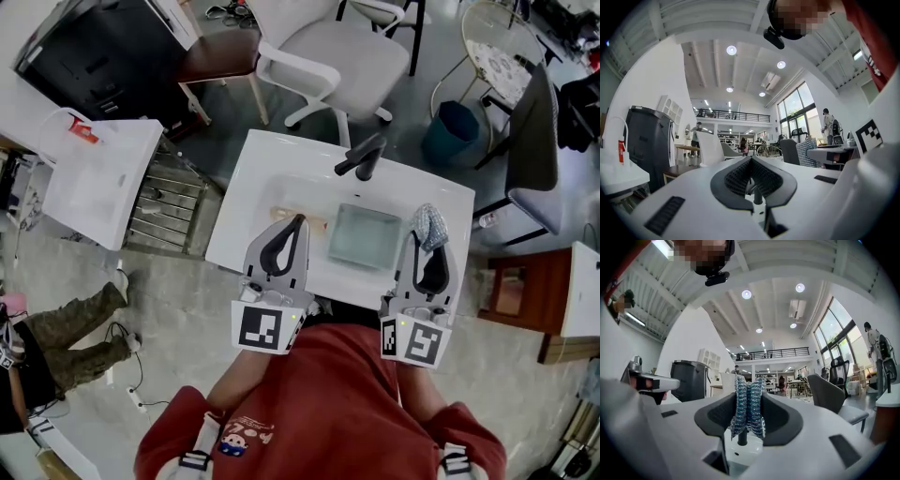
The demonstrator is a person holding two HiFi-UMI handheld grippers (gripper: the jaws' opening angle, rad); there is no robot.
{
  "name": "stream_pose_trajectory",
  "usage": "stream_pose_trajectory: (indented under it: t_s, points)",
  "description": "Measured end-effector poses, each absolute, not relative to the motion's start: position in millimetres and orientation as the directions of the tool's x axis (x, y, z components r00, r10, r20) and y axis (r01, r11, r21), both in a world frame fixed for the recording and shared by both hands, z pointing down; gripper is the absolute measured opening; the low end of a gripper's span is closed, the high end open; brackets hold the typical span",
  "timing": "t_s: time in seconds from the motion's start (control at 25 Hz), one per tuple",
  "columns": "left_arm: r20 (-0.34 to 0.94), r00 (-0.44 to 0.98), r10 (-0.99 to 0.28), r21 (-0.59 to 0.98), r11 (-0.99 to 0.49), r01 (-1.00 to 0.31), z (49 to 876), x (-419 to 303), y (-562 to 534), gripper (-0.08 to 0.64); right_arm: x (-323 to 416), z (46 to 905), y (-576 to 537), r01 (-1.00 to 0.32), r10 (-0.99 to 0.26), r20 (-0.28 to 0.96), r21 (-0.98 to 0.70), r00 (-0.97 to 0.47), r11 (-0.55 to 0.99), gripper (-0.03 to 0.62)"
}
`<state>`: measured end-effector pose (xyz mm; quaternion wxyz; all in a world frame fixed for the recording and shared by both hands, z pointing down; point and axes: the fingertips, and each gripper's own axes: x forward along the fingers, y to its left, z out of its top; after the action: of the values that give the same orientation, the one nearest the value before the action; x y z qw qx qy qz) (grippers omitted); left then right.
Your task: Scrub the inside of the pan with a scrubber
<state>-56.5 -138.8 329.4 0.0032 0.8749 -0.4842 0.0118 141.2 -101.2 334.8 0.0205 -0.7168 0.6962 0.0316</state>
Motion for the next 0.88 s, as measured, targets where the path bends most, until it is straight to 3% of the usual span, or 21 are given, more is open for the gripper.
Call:
stream_pose_trajectory:
  t_s: [0.88]
  points:
    - [0.039, 0.482, -0.876, -0.022, -0.483, -0.876, 334.6, -75.0, -143.0, 0.012, 141.9, 335.0, -119.3, -0.998, -0.999, -0.036, 0.056, -0.019, 0.017, 0.172]
